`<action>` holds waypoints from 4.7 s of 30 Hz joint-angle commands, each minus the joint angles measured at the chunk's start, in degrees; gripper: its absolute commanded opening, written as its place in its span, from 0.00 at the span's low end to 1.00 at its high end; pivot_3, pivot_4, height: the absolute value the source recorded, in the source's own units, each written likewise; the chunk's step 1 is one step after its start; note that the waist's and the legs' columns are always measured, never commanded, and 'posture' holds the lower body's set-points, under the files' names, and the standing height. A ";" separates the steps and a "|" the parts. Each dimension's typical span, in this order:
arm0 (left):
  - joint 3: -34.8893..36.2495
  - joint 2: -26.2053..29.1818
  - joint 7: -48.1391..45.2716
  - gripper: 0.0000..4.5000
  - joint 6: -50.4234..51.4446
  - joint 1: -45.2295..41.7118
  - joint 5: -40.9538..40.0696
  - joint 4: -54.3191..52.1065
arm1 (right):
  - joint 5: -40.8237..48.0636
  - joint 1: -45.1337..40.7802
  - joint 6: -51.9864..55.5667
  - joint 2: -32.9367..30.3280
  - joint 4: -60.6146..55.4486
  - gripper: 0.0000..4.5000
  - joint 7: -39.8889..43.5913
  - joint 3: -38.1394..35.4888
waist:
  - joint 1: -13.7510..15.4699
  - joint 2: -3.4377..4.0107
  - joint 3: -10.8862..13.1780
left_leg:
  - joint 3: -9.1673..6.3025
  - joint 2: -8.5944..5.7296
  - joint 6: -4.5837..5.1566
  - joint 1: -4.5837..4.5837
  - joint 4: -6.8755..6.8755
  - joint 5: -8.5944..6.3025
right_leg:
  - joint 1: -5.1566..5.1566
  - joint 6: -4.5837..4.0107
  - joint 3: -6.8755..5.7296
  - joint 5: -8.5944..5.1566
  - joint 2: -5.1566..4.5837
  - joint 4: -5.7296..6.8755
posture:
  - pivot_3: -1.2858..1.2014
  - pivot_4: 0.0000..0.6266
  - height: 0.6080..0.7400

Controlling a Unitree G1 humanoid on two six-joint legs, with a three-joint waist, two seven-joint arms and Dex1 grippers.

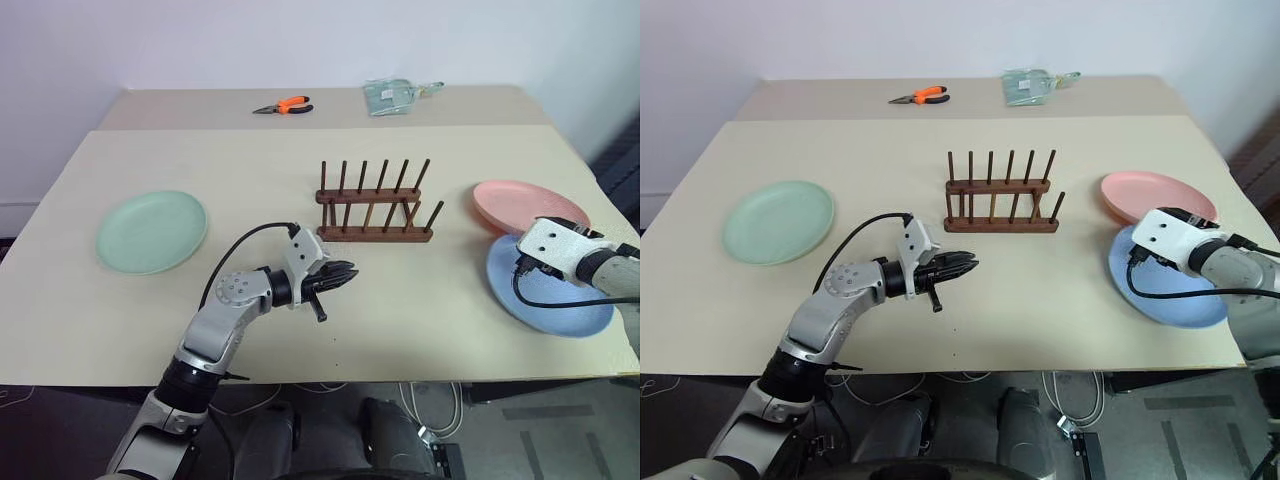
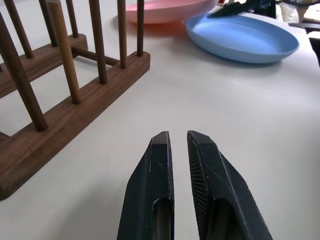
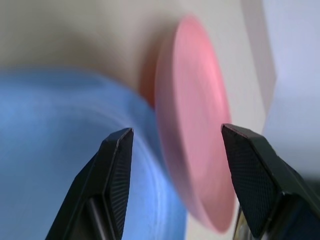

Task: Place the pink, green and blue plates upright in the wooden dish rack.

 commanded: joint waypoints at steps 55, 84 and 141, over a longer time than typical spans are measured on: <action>3.43 3.45 4.21 0.11 3.60 4.86 -4.98 -8.85 | 58.61 -21.51 35.61 20.54 -11.87 0.99 6.83 -13.24 | 0.35 0.10 0.09 | -0.14 0.00 0.04 -0.08 -0.03 -0.02 | -0.04 0.00 -0.05 0.10 0.04 -0.07 | 0.52 0.24 1.00; 3.50 2.54 5.62 0.11 3.52 5.41 -5.31 -8.37 | 58.73 -32.59 42.73 23.10 -1.86 0.01 -2.45 -20.03 | 0.15 0.13 0.10 | -0.14 -0.01 0.04 -0.09 -0.05 -0.02 | -0.06 -0.01 -0.04 0.11 0.05 -0.06 | 0.52 0.24 1.00; 28.14 0.71 41.20 0.72 0.42 -4.62 2.68 3.19 | 43.00 -28.68 18.07 14.93 -23.08 0.98 11.32 -5.05 | -0.55 0.17 0.19 | -0.12 0.04 0.03 -0.09 -0.11 -0.02 | -0.13 0.31 -0.03 0.05 0.07 -0.06 | 0.52 0.24 1.00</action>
